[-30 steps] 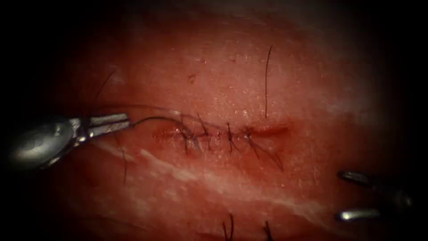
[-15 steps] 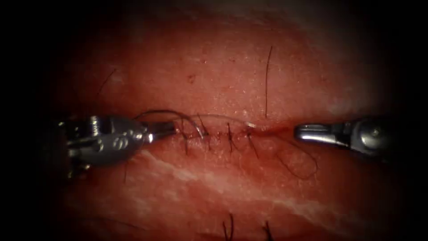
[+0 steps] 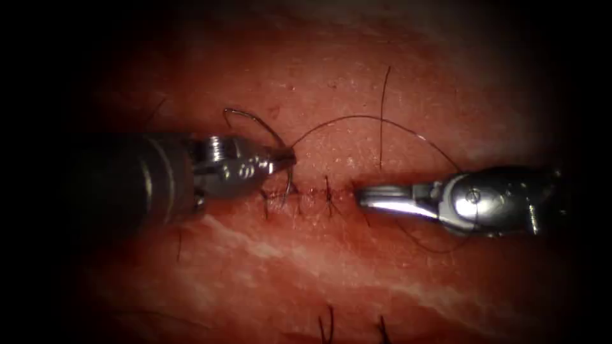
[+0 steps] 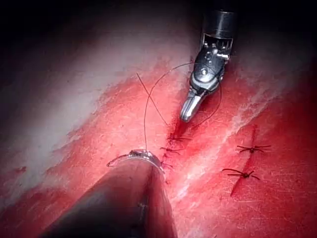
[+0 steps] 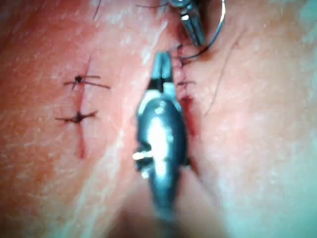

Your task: Wound Closure

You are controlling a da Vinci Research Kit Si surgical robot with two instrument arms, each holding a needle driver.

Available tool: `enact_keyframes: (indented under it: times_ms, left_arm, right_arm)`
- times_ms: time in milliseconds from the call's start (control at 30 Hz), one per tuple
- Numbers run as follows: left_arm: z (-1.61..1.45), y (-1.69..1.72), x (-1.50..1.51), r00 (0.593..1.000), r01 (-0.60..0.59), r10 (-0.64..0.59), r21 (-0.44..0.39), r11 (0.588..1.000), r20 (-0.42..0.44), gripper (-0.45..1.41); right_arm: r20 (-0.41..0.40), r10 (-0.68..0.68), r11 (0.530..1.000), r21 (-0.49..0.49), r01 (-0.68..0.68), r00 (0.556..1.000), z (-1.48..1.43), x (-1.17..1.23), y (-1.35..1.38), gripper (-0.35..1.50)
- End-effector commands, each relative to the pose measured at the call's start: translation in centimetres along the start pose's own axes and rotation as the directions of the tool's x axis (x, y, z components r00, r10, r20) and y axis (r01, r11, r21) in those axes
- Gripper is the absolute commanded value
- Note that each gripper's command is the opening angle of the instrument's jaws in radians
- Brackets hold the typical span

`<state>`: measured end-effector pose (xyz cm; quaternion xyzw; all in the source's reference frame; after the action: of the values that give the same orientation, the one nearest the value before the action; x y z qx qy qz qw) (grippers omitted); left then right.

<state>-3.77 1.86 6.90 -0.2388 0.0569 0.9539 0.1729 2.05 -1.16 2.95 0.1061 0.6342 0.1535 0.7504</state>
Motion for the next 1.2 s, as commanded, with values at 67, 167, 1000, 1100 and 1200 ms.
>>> enact_keyframes:
  times_ms: [67, 167, 1000, 1100, 1200]
  left_arm:
    - [0.16, 0.14, -0.04, 1.000, -0.006, 0.007, -0.003, 1.000, 0.012, -0.45]
    - [0.23, 0.25, -0.09, 0.999, -0.015, 0.016, -0.005, 1.000, 0.038, -0.45]
    - [0.05, 0.75, 0.11, 0.994, -0.048, 0.050, -0.024, 0.999, 0.100, -0.45]
    - [-0.01, 0.73, 0.14, 0.994, -0.045, 0.048, -0.030, 0.999, 0.097, -0.45]
    - [-0.08, 0.70, 0.18, 0.994, -0.042, 0.045, -0.035, 0.999, 0.097, -0.45]
  right_arm:
    - [-0.038, 0.005, 1.000, -0.023, -0.006, 0.999, 0.05, -0.05, -0.09, -0.32]
    - [-0.068, 0.006, 0.999, -0.044, -0.009, 0.998, 0.07, -0.01, -0.09, -0.11]
    - [-0.095, 0.016, 0.995, -0.098, -0.025, 0.995, 0.49, 0.27, -0.19, 0.73]
    - [-0.093, 0.017, 0.994, -0.102, -0.026, 0.996, 0.48, 0.26, -0.16, 0.73]
    - [-0.080, 0.017, 0.992, -0.123, -0.027, 0.997, 0.45, 0.24, -0.16, 0.74]
